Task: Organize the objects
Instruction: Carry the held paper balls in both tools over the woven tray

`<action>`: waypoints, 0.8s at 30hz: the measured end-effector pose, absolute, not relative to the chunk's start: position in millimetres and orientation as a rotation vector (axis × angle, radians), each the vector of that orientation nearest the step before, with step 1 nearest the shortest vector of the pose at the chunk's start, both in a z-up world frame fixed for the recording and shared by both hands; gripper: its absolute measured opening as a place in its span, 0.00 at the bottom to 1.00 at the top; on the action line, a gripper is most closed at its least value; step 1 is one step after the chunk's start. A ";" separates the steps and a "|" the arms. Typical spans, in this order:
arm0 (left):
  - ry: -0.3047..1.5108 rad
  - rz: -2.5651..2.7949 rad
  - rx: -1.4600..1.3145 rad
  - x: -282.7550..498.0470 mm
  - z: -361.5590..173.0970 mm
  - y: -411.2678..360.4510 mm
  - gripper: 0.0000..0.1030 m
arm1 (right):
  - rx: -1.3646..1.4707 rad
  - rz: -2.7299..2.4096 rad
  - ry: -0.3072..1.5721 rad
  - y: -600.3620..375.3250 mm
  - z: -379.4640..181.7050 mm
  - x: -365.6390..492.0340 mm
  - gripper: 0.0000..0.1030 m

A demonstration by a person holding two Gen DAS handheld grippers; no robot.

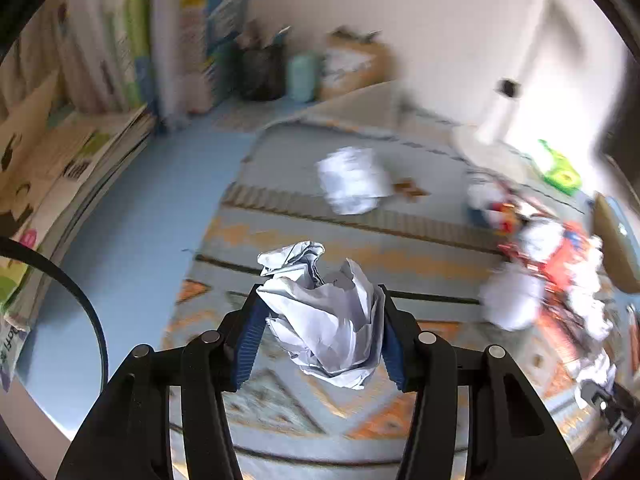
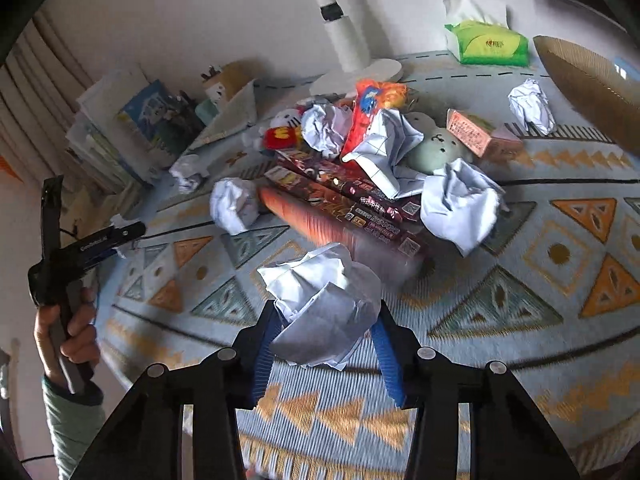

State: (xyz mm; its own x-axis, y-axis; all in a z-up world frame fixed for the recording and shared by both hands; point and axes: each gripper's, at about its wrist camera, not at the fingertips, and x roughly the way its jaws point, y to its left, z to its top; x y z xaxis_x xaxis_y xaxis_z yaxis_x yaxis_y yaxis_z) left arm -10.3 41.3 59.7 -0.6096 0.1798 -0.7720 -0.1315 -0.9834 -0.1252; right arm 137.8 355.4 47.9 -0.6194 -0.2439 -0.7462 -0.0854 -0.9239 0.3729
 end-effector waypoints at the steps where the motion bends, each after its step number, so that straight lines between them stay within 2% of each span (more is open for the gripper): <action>1: -0.084 2.654 -1.267 -5.0 64.9 49.7 0.48 | 1.306 -2.694 -0.570 358.0 52.8 142.1 0.43; 5: -0.052 2.561 -1.179 13.0 82.7 89.3 0.48 | 1.210 -2.821 -0.518 387.9 78.8 162.9 0.43; 11: 0.020 2.407 -1.060 22.7 118.7 171.3 0.48 | 1.087 -3.045 -0.583 466.1 113.5 189.7 0.43; 15: 0.107 2.326 -0.995 26.5 140.0 241.7 0.48 | 1.014 -3.173 -0.636 519.1 132.5 208.3 0.43; 24: 0.244 2.164 -0.896 27.0 165.4 408.0 0.48 | 0.908 -3.404 -0.563 618.4 169.6 216.5 0.43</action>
